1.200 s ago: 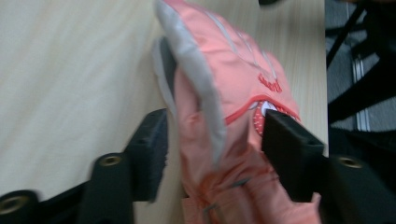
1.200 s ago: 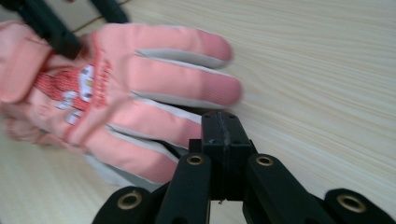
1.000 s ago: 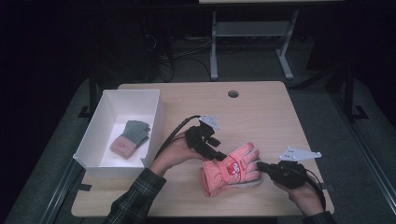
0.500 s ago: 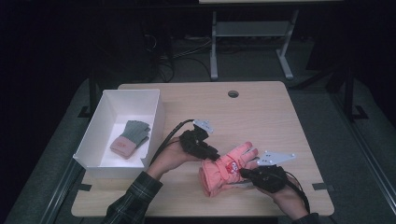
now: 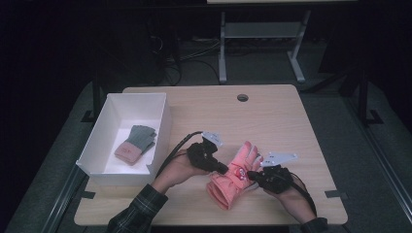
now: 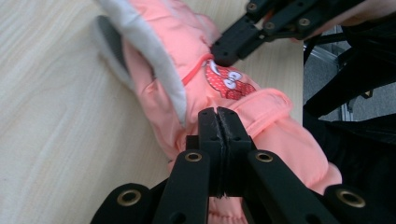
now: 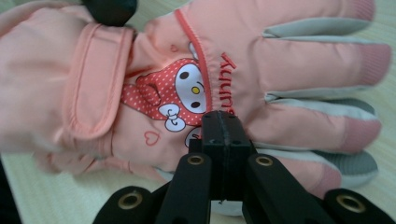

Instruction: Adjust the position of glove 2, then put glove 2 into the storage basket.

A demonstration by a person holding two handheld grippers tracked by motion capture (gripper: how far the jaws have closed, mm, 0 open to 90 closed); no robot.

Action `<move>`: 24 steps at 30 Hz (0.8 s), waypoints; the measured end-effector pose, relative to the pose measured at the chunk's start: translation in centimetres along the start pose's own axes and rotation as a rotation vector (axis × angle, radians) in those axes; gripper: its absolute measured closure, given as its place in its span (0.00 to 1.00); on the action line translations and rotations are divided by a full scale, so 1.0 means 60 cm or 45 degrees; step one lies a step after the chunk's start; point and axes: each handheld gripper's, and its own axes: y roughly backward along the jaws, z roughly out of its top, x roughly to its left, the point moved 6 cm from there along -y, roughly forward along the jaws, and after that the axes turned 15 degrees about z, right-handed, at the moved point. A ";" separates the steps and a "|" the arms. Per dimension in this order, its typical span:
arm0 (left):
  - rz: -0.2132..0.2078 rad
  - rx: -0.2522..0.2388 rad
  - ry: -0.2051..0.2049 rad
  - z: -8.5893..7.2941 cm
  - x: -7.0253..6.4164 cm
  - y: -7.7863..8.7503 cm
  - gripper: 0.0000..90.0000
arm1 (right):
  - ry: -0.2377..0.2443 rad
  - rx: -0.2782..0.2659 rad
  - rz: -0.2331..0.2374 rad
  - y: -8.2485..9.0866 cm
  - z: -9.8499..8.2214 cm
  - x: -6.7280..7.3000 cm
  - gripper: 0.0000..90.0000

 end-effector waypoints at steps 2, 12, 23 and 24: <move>-0.005 -0.008 0.007 -0.004 -0.005 0.000 0.99 | -0.001 0.004 -0.007 -0.005 0.005 -0.002 1.00; -0.020 -0.030 0.019 -0.018 -0.019 0.007 1.00 | 0.052 0.038 -0.001 -0.030 0.028 -0.013 1.00; 0.180 -0.140 0.161 -0.007 0.020 0.032 0.61 | 0.059 0.056 -0.001 -0.032 0.025 -0.014 1.00; 0.178 -0.147 0.203 -0.007 0.024 0.025 0.49 | 0.060 0.055 -0.001 -0.033 0.026 -0.014 1.00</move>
